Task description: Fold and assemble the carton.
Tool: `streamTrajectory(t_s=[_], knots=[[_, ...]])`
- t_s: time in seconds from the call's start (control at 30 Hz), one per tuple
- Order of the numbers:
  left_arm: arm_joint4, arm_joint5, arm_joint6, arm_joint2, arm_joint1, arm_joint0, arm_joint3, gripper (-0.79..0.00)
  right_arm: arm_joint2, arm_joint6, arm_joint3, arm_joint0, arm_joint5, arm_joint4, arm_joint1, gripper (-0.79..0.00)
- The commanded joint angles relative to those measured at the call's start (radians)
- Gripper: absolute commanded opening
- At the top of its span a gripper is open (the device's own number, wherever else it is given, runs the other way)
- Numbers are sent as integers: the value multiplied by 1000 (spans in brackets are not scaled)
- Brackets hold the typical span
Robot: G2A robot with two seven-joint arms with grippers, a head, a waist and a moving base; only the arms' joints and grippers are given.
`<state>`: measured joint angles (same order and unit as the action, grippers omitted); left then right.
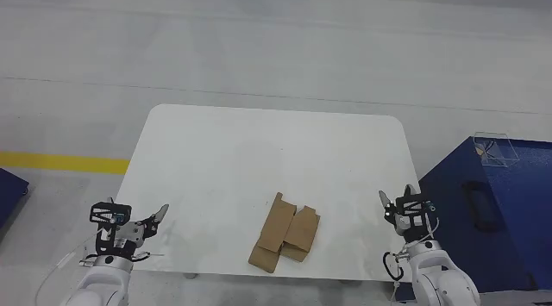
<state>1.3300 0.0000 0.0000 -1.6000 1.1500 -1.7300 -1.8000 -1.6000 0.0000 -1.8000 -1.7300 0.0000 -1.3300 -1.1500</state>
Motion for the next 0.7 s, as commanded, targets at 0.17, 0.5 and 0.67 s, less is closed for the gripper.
streamTrajectory(t_s=[0.17, 0.5, 0.67], knots=[[0, 0, 0, 0, 0, 0, 0, -1, 0, 0, 0, 0, 0, 0, 0, -325], [0, 0, 0, 0, 0, 0, 0, 0, -130, 966, 161, 174, -601, 1091, 53, 0], [0, 0, 0, 0, 0, 0, 0, 0, -49, 1355, 411, 377, -465, 1563, 86, 0]])
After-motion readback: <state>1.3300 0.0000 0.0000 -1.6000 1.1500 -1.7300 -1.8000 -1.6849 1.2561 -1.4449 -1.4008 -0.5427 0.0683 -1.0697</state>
